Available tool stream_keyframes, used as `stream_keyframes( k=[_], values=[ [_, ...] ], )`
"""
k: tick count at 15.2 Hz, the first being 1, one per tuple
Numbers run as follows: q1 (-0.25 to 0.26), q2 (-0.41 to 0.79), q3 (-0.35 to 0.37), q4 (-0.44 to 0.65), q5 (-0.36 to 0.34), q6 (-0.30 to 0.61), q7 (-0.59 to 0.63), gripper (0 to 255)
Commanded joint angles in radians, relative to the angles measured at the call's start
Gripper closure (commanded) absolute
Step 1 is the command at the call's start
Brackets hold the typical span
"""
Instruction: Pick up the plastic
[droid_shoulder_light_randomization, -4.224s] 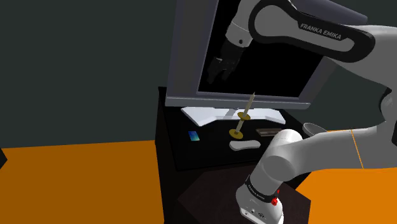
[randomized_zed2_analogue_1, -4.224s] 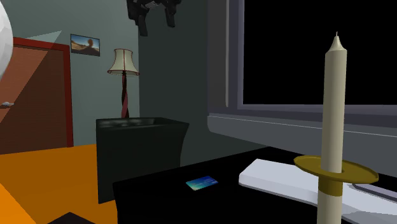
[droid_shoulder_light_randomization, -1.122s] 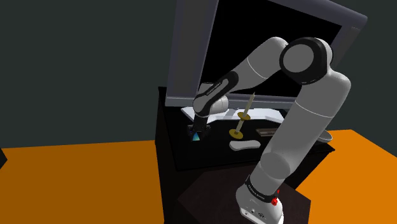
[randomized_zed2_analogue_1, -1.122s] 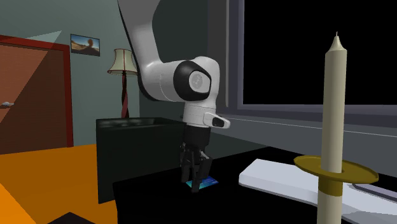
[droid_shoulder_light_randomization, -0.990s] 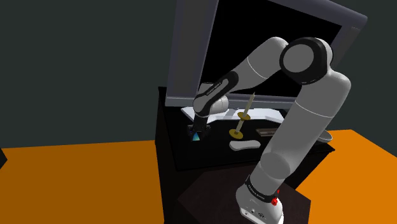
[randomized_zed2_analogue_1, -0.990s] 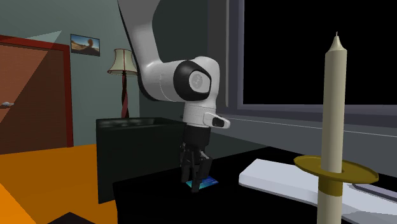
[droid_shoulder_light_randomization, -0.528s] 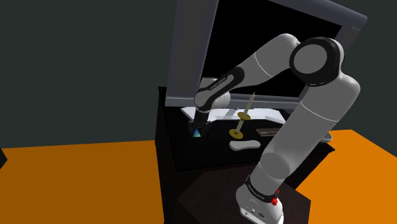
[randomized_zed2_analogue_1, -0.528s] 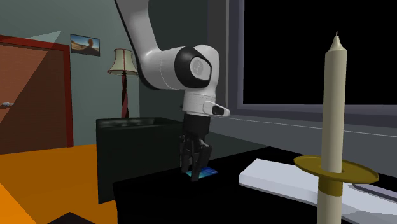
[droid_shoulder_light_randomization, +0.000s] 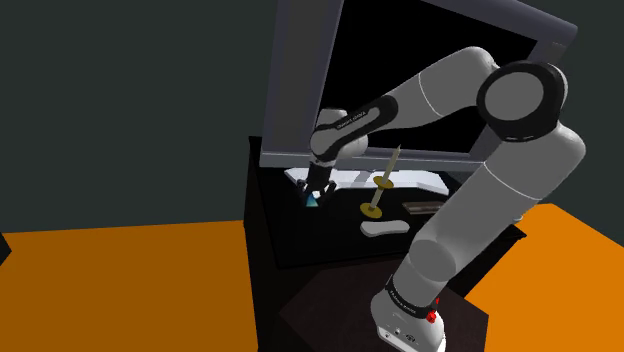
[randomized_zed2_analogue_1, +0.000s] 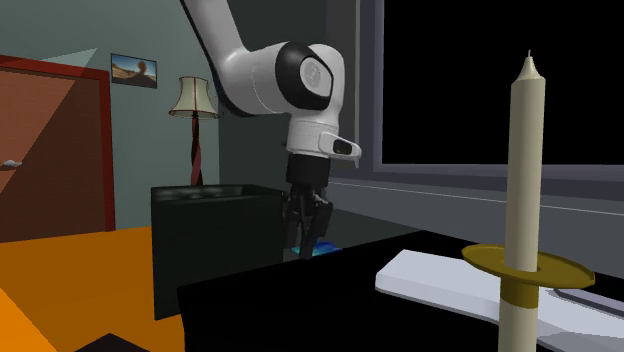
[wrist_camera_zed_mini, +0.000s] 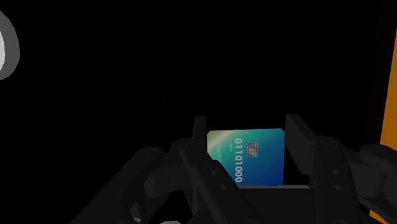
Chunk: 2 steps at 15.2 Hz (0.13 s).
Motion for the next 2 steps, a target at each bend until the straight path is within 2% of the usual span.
stream_keyframes(
  k=[1,2],
  values=[
    [-0.001,-0.012,0.000,0.006,-0.003,-0.018,0.002,255],
    [-0.001,-0.012,0.000,0.006,-0.003,-0.018,0.002,255]
  ],
)
